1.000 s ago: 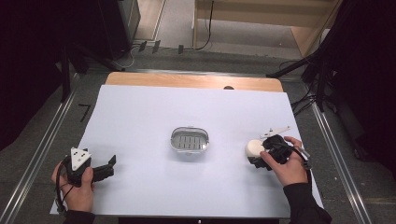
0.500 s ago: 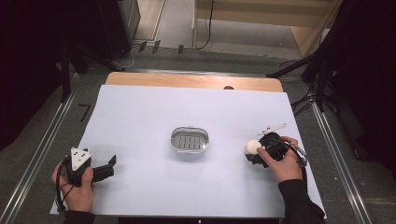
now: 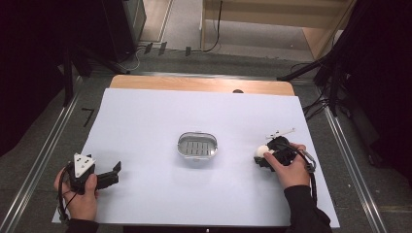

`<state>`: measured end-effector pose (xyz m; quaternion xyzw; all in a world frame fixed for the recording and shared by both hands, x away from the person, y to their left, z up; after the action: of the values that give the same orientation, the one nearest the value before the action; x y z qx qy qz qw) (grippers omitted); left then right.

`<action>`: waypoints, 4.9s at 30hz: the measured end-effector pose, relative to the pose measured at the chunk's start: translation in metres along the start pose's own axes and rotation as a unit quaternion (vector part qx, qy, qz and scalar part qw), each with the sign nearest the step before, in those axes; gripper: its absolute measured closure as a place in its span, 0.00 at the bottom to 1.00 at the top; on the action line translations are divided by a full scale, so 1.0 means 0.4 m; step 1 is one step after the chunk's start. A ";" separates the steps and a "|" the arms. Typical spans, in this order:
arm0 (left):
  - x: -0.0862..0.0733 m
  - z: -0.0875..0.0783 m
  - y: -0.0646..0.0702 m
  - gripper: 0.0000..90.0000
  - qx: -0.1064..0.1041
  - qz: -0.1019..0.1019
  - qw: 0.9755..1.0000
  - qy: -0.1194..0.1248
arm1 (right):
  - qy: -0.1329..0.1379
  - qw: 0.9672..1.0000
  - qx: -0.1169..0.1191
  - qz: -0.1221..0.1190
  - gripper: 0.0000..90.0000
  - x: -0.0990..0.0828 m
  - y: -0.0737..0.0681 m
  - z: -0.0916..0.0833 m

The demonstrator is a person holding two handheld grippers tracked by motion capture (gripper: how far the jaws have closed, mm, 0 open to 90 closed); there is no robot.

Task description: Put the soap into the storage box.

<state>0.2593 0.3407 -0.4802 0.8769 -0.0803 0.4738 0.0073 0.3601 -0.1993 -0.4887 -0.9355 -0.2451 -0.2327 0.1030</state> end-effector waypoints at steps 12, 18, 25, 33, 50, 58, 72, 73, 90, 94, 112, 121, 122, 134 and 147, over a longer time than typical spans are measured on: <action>0.000 0.000 0.000 0.00 0.000 0.001 1.000 0.000 | -0.005 1.000 0.015 -0.007 0.28 -0.003 -0.009 -0.005; 0.000 0.000 0.000 0.00 0.000 0.001 1.000 0.000 | 0.000 1.000 0.027 -0.013 0.28 0.000 -0.015 -0.014; 0.000 -0.001 0.000 0.00 0.000 0.000 1.000 0.000 | 0.012 0.999 0.031 -0.019 0.28 0.009 -0.027 -0.031; 0.000 0.000 0.001 0.00 -0.001 0.001 1.000 0.002 | 0.012 0.999 0.033 -0.030 0.28 0.021 -0.049 -0.039; 0.000 -0.001 0.001 0.00 -0.001 0.001 1.000 0.002 | 0.012 0.997 0.046 -0.053 0.28 0.055 -0.096 -0.048; 0.000 -0.001 0.000 0.00 -0.001 0.000 1.000 0.002 | 0.010 0.997 0.051 -0.063 0.28 0.070 -0.118 -0.047; 0.000 0.000 0.001 0.00 -0.001 0.000 1.000 0.002 | 0.013 0.995 0.061 -0.080 0.28 0.088 -0.155 -0.051; 0.000 -0.001 0.000 0.00 -0.001 0.000 1.000 0.001 | 0.013 0.995 0.061 -0.079 0.28 0.090 -0.157 -0.052; 0.000 0.000 0.001 0.00 -0.001 0.000 1.000 0.001 | 0.015 0.992 0.078 -0.094 0.28 0.119 -0.200 -0.049; 0.000 -0.001 0.001 0.00 -0.001 0.000 1.000 0.002 | 0.015 0.992 0.080 -0.100 0.28 0.130 -0.211 -0.049; 0.000 -0.001 0.000 0.00 -0.001 0.000 1.000 0.002 | 0.021 0.990 0.087 -0.109 0.28 0.164 -0.242 -0.051; 0.000 -0.001 0.000 0.00 -0.001 0.001 1.000 0.001 | 0.022 0.989 0.089 -0.116 0.28 0.182 -0.260 -0.053; 0.000 0.000 0.001 0.00 -0.002 0.000 1.000 0.002 | 0.023 0.989 0.090 -0.118 0.28 0.186 -0.264 -0.053; 0.000 0.000 0.001 0.00 -0.001 0.000 1.000 0.001 | 0.023 0.987 0.095 -0.128 0.28 0.211 -0.286 -0.052; 0.000 0.000 0.000 0.00 -0.001 0.000 1.000 0.001 | 0.019 0.985 0.101 -0.135 0.28 0.232 -0.316 -0.041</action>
<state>0.2591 0.3405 -0.4802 0.8764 -0.0809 0.4746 0.0084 0.3615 -0.0575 -0.4195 -0.8739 -0.3897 -0.2364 0.1691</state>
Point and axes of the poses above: each handheld gripper's, and its own axes: z roughly forward along the jaws, x roughly out of its top, y roughly to its right, the point moved 3 cm from there along z, roughly forward along the jaws, and after that the axes turned 1 degree about -y, right-handed, at the moved point
